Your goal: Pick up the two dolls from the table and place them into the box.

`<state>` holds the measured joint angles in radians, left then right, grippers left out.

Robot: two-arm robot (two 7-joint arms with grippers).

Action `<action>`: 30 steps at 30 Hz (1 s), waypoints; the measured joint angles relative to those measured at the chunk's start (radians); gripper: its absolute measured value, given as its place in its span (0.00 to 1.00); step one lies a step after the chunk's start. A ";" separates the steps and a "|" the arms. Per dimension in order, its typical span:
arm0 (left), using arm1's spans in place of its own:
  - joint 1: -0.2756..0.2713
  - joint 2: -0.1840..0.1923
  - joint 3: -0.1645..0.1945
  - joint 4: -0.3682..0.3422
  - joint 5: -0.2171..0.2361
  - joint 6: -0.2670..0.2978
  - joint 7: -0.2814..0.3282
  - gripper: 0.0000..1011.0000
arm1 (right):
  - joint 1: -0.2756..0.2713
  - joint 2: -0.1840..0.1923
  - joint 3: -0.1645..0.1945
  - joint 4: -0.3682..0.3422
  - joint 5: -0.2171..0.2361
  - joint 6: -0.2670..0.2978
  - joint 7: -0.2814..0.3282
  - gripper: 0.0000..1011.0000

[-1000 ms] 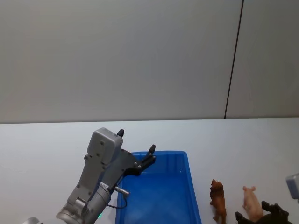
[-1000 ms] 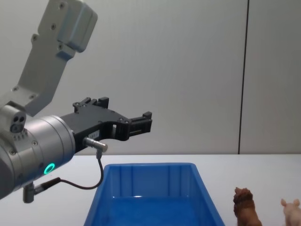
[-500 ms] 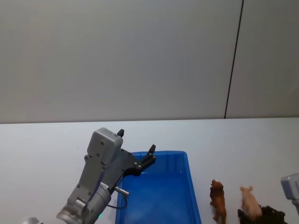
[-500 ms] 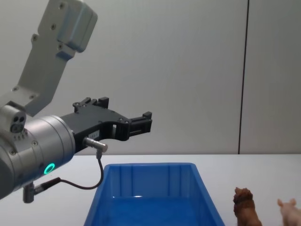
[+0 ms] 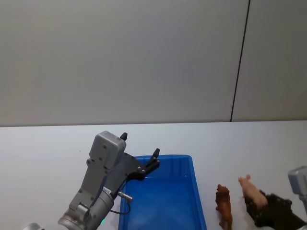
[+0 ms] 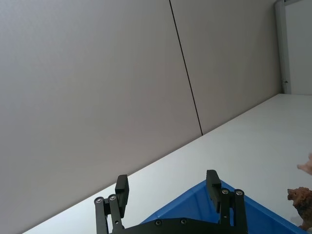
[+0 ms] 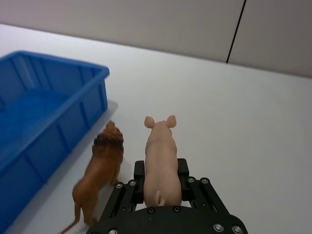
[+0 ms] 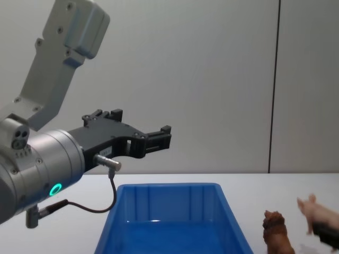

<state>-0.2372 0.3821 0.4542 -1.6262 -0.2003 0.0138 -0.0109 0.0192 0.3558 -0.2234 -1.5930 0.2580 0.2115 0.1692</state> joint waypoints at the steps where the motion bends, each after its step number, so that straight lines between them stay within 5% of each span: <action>1: 0.000 0.000 0.000 0.000 0.000 0.000 0.000 0.99 | 0.002 0.000 0.000 -0.004 -0.003 -0.004 0.000 0.37; 14: 0.000 0.000 0.000 0.000 0.000 0.000 0.000 0.99 | 0.065 -0.023 -0.011 -0.046 -0.045 -0.017 0.083 0.37; 30: 0.000 0.000 0.000 0.000 0.000 0.000 0.000 0.99 | 0.208 -0.114 -0.061 0.040 -0.054 0.118 0.254 0.37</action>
<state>-0.2372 0.3821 0.4543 -1.6262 -0.2003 0.0138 -0.0109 0.2270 0.2421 -0.2840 -1.5526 0.2036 0.3292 0.4228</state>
